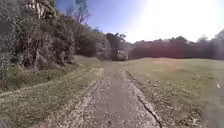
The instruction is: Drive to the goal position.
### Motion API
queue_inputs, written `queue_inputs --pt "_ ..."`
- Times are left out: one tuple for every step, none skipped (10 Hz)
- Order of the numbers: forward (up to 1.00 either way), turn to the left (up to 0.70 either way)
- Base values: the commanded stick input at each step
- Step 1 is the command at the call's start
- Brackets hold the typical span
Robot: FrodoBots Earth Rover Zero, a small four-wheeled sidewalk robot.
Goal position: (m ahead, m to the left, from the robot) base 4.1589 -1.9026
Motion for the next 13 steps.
queue_inputs --pt "0.50 0.00" --pt "0.50 0.00" --pt "0.50 0.00" --pt "0.50 0.00" --pt "0.50 0.00" --pt "0.50 0.00" --pt "0.50 0.00" --pt "0.50 0.00" --pt "0.50 0.00" --pt "0.50 0.00" --pt "0.50 0.00" --pt "0.50 0.00" --pt "0.50 0.00"
